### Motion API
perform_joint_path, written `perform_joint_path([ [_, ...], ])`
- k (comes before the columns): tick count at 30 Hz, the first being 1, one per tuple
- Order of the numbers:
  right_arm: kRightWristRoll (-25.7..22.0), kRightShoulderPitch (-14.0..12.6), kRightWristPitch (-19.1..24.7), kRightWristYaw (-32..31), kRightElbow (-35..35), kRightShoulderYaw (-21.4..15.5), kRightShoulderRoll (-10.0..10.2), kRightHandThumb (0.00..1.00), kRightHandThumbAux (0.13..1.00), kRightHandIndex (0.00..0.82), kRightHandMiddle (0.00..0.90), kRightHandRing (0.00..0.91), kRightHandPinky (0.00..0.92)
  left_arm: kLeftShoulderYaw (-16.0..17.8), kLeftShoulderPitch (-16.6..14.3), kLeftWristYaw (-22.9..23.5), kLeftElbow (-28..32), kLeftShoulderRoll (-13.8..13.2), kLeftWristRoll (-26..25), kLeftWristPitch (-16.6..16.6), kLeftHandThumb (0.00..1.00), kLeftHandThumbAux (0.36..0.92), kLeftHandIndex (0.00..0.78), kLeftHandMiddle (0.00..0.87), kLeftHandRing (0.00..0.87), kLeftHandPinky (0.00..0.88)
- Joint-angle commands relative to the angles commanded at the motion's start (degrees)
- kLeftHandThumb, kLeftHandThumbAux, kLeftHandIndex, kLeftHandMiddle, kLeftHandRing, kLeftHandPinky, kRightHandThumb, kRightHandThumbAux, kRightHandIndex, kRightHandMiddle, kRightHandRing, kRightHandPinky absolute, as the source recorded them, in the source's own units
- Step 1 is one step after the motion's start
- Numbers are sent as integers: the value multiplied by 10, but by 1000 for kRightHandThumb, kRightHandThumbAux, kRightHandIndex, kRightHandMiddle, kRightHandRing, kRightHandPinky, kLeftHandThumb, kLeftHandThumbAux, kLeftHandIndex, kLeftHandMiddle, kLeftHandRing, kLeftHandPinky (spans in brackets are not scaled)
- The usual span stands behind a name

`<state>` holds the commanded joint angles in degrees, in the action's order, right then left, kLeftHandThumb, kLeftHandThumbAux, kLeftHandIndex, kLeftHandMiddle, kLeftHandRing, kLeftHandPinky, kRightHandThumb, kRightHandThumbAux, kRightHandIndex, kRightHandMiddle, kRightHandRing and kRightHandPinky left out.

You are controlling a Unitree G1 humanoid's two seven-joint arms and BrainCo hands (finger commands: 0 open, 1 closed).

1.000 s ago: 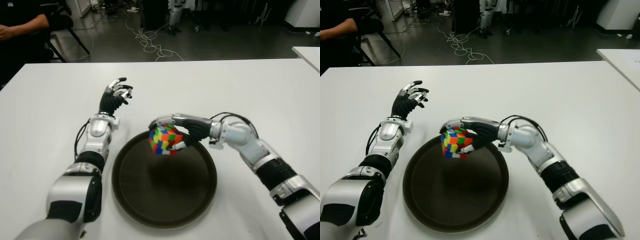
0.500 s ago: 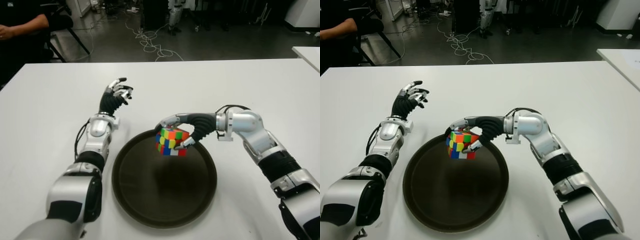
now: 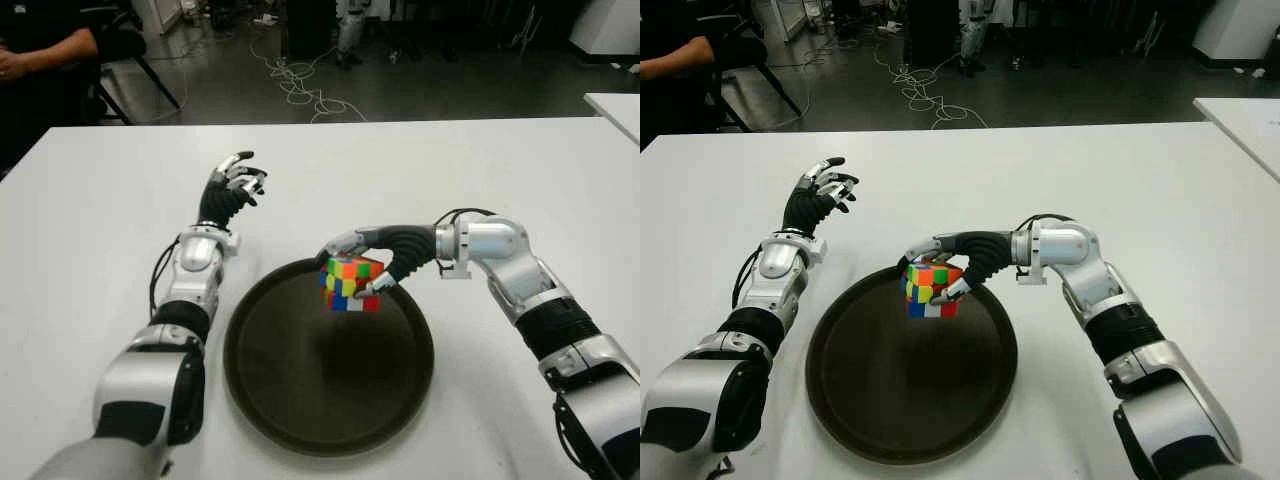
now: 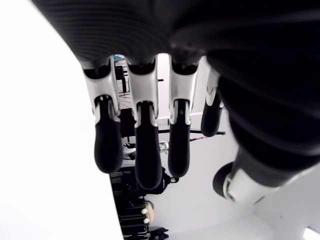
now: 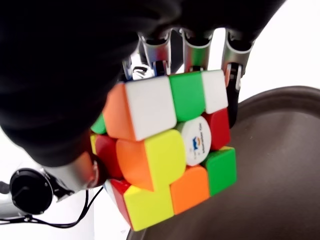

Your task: Pick up the Rubik's Cube and put it in the plate

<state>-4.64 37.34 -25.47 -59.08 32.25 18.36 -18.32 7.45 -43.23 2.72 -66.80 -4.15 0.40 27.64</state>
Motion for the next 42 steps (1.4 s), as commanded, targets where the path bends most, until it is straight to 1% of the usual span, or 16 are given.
perform_joint_path([
  [2, -3, -1, 0, 3, 12, -9, 6, 702, 729, 391, 306, 346, 400, 0, 1, 0, 1, 1, 0, 0, 298, 719, 216, 399, 498, 564],
  [3, -4, -1, 2, 3, 15, -13, 8, 696, 731, 392, 293, 332, 388, 0, 1, -1, 1, 1, 0, 0, 297, 720, 216, 398, 498, 564],
  [4, -11, -3, 15, 0, 12, -17, 12, 686, 733, 394, 273, 311, 371, -1, 1, -1, 1, 1, 1, 0, 294, 722, 216, 396, 496, 564],
  [5, -16, -4, 24, -3, 9, -20, 15, 530, 733, 294, 252, 290, 356, -1, 1, -1, 1, 1, 1, 0, 293, 722, 214, 393, 495, 564],
  [6, -25, -4, 38, -11, 12, -25, 19, 470, 735, 258, 244, 283, 351, -3, 1, -2, 2, 0, 3, 0, 292, 722, 214, 392, 494, 564],
  [8, -38, -3, 56, -21, 16, -33, 25, 310, 718, 159, 213, 257, 337, -5, 1, -5, 2, 0, 5, 1, 285, 717, 209, 390, 493, 564],
  [10, -48, -5, 68, -28, 16, -39, 29, 237, 695, 112, 189, 238, 318, -7, 2, -7, 2, -1, 8, 1, 281, 713, 209, 391, 494, 565],
  [11, -50, -6, 72, -31, 16, -42, 30, 191, 669, 82, 167, 219, 290, -8, 2, -8, 3, -1, 9, 1, 281, 711, 210, 392, 494, 567],
  [12, -52, -6, 73, -35, 18, -44, 32, 175, 660, 71, 160, 212, 281, -9, 2, -9, 3, -1, 9, 2, 282, 710, 211, 392, 495, 568],
  [14, -51, -4, 68, -41, 26, -47, 33, 89, 597, 29, 107, 152, 187, -10, 3, -11, 3, -1, 10, 1, 284, 709, 212, 393, 496, 568],
  [17, -40, -1, 54, -43, 34, -46, 32, 33, 546, 9, 62, 95, 116, -11, 3, -12, 4, -1, 10, 1, 284, 710, 212, 395, 497, 568],
  [19, -23, 2, 32, -38, 42, -42, 28, 17, 505, 4, 31, 58, 85, -11, 3, -13, 4, -1, 9, 1, 285, 713, 214, 398, 498, 566],
  [21, -5, 5, 8, -32, 50, -36, 24, 6, 427, 1, 12, 23, 48, -11, 4, -13, 5, 0, 7, 1, 294, 712, 215, 403, 499, 564],
  [28, 26, 19, -52, -26, 88, -32, 23, 0, 304, 0, 0, 1, 5, -12, 5, -19, 5, 1, 8, 2, 304, 716, 212, 406, 496, 566],
  [34, 36, 24, -86, -18, 102, -34, 25, 0, 254, 0, 0, 0, 0, -14, 5, -24, 6, 1, 10, 4, 295, 711, 207, 399, 492, 562],
  [42, 62, 33, -99, 0, 117, -28, 19, 0, 230, 0, 0, 0, 0, -16, 6, -25, 5, 2, 9, 5, 285, 708, 205, 389, 493, 557],
])
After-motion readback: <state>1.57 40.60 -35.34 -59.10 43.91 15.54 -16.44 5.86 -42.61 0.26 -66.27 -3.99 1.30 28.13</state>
